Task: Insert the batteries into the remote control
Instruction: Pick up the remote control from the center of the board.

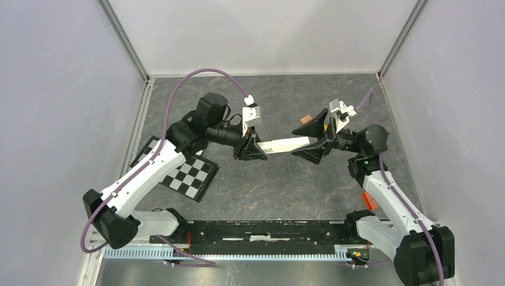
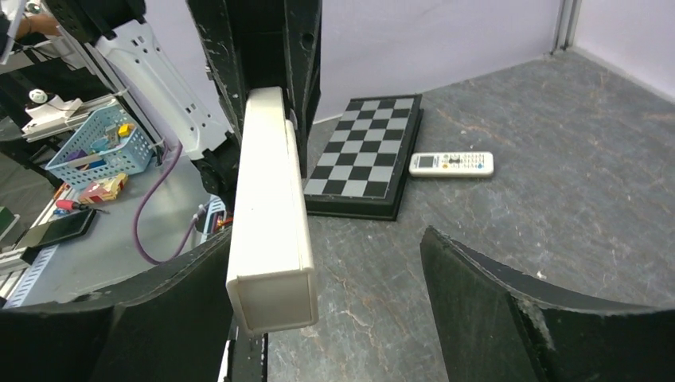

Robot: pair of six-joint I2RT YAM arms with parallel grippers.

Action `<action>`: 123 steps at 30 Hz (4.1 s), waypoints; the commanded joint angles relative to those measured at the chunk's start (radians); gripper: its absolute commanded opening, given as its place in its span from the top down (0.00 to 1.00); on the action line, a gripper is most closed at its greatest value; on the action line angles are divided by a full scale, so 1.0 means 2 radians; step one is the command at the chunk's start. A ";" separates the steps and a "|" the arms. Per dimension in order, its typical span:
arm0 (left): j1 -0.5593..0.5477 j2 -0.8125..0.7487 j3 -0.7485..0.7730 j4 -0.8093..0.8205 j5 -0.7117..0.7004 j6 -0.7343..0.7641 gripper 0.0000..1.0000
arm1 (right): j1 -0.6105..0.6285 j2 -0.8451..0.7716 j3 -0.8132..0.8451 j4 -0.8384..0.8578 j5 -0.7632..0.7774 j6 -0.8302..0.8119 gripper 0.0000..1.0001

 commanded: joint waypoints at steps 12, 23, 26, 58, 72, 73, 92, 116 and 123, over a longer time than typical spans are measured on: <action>0.002 -0.019 0.025 0.032 0.054 -0.001 0.98 | 0.033 0.058 -0.017 0.469 -0.009 0.376 0.41; 0.002 -0.040 0.016 0.047 0.051 -0.013 0.98 | 0.035 0.033 -0.006 0.225 0.022 0.205 0.32; 0.002 -0.036 0.015 0.047 0.052 -0.017 0.98 | 0.036 0.025 0.001 0.210 0.026 0.192 0.41; 0.002 -0.046 -0.002 0.119 -0.054 -0.061 0.00 | 0.037 0.041 0.015 0.292 0.102 0.349 0.86; 0.013 -0.076 -0.125 0.377 -0.169 -0.115 0.01 | 0.036 0.012 -0.004 0.018 0.257 0.497 1.00; 0.021 -0.069 -0.122 0.381 -0.158 -0.137 0.02 | 0.035 0.002 -0.017 0.030 0.271 0.520 1.00; 0.087 0.010 -0.168 0.714 0.096 -0.372 0.28 | 0.037 -0.049 -0.058 0.011 0.296 0.662 1.00; 0.062 0.059 -0.132 0.694 0.128 -0.340 0.54 | 0.041 -0.061 -0.064 0.027 0.287 0.676 1.00; 0.052 0.064 -0.132 0.700 0.125 -0.336 0.54 | 0.042 -0.059 -0.062 0.033 0.288 0.679 1.00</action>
